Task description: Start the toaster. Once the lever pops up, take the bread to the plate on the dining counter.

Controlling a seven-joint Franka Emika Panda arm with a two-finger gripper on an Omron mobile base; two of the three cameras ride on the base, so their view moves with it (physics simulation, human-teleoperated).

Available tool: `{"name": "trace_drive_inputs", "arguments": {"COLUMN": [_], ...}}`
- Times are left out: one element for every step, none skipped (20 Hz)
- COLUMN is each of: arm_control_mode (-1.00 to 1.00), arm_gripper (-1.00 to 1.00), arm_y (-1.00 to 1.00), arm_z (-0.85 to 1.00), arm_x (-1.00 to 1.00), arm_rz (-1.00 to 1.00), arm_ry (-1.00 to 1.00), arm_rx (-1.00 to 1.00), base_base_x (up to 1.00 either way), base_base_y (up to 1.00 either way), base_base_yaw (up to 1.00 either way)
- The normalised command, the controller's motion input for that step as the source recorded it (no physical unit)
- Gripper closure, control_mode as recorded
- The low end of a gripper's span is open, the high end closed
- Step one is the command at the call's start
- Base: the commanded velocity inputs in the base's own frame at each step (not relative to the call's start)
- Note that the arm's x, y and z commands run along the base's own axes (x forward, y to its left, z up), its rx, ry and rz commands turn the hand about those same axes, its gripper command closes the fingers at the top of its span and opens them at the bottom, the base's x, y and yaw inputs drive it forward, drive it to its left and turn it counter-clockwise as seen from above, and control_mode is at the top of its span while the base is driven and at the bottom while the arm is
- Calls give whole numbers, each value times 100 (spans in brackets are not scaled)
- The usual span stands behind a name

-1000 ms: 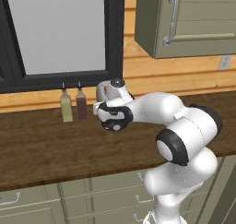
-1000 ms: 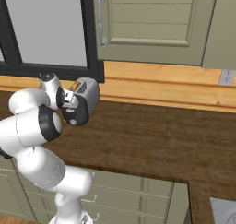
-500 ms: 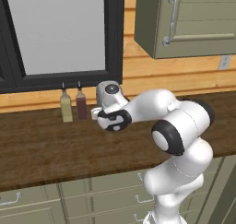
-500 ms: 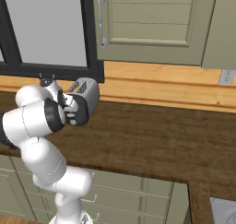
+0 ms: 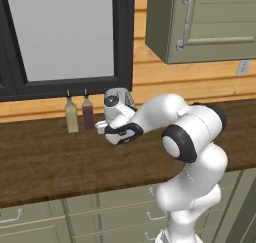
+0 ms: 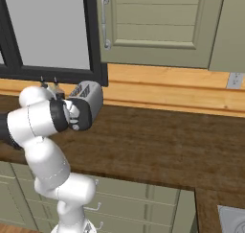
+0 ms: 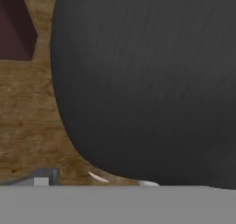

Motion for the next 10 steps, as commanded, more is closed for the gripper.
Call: {"name": "trace_drive_inputs", "arguments": {"arm_control_mode": [-100,-100,-100,-100,-100,-100,-100,-100,-100,-100], "arm_gripper": [-100,-100,-100,-100,-100,-100,-100,-100,-100,-100], "arm_y": [0,0,0,-5,-15,-16,-21,-24,-24,-21], "arm_z": [-90,-64,-36,0,32,63,84,94,100,100], "arm_x": [-31,-43,-52,-81,-80,-85,-81,-79,-70,-68], "arm_rz": [-1,-1,-2,-4,-6,-8,-9,-11,-12,-12], "arm_ry": [0,-7,-14,-27,-26,-29,-29,-30,-28,-27], "arm_rx": [-6,-4,-3,0,0,0,1,2,5,5], "base_base_x": [0,0,0,0,0,0,0,0,0,0], "base_base_y": [0,0,0,0,0,0,0,0,0,0], "base_base_yaw": [0,0,0,0,0,0,0,0,0,0]}}
